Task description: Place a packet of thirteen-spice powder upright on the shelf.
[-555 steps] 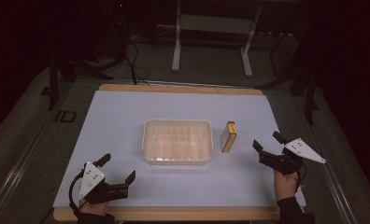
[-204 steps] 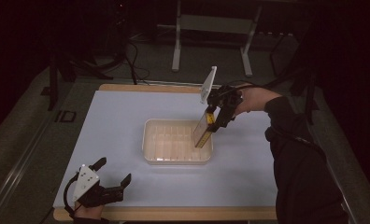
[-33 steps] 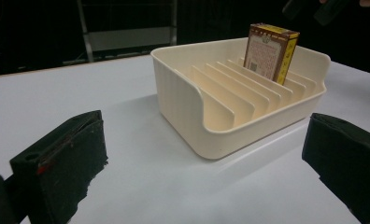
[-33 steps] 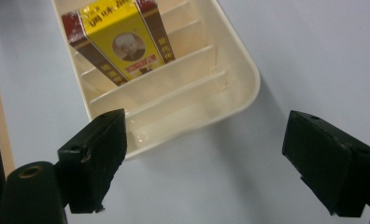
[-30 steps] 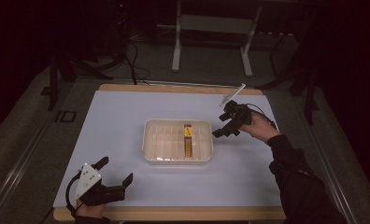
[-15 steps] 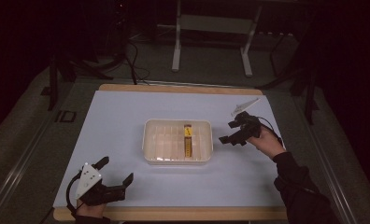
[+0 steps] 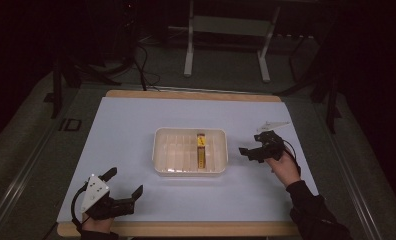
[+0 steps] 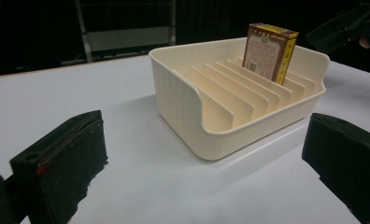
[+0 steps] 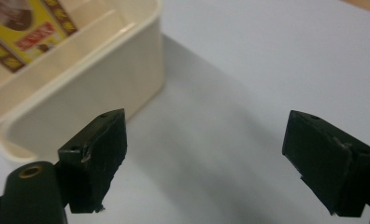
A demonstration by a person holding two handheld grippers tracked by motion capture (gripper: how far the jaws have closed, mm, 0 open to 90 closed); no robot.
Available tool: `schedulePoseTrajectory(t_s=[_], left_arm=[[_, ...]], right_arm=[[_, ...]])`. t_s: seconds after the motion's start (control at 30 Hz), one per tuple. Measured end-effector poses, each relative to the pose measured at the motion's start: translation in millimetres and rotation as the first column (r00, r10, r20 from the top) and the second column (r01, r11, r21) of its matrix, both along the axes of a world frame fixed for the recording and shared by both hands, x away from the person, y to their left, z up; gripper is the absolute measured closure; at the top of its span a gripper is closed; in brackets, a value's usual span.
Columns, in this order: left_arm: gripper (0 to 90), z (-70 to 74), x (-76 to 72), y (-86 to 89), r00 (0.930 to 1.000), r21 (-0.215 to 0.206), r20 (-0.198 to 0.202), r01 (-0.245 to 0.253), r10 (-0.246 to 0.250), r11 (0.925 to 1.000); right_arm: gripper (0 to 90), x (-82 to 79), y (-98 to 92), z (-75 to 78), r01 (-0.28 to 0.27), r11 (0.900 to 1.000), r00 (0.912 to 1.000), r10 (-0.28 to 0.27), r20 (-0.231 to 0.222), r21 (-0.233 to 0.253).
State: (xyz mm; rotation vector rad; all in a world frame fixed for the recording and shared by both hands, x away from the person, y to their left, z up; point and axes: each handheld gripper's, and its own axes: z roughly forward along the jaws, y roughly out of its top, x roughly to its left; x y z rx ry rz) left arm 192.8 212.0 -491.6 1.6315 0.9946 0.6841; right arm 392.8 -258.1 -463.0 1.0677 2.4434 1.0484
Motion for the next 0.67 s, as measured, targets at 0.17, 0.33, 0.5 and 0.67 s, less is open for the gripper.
schedulePoseTrajectory(t_s=[0.17, 0.33, 0.5, 0.67], left_arm=[[0.0, 0.1, 0.4, -0.5, 1.0000, 0.003, 0.000, 0.004, -0.004, 1.0000], [0.0, 0.5, 0.2, -0.7, 1.0000, -0.001, 0.001, 0.006, -0.006, 1.0000], [0.0, 1.1, 0.0, -0.7, 1.0000, -0.011, 0.005, 0.008, -0.008, 0.9999], [0.0, 1.2, 0.0, -0.8, 0.9999, -0.010, 0.005, 0.009, -0.009, 0.9999]], right_arm=[[13.8, -5.2, -6.6, -7.5, 0.038, 0.999, 0.9991, -0.038, 0.021, 0.014], [13.7, -7.7, -12.2, -14.5, 0.079, 0.997, 0.9958, -0.080, 0.043, 0.018], [13.7, -7.8, -18.3, -16.1, 0.121, 0.992, 0.9905, -0.124, 0.059, 0.047], [13.8, -6.9, -18.9, -16.8, 0.117, 0.992, 0.9918, -0.120, 0.045, 0.053]])
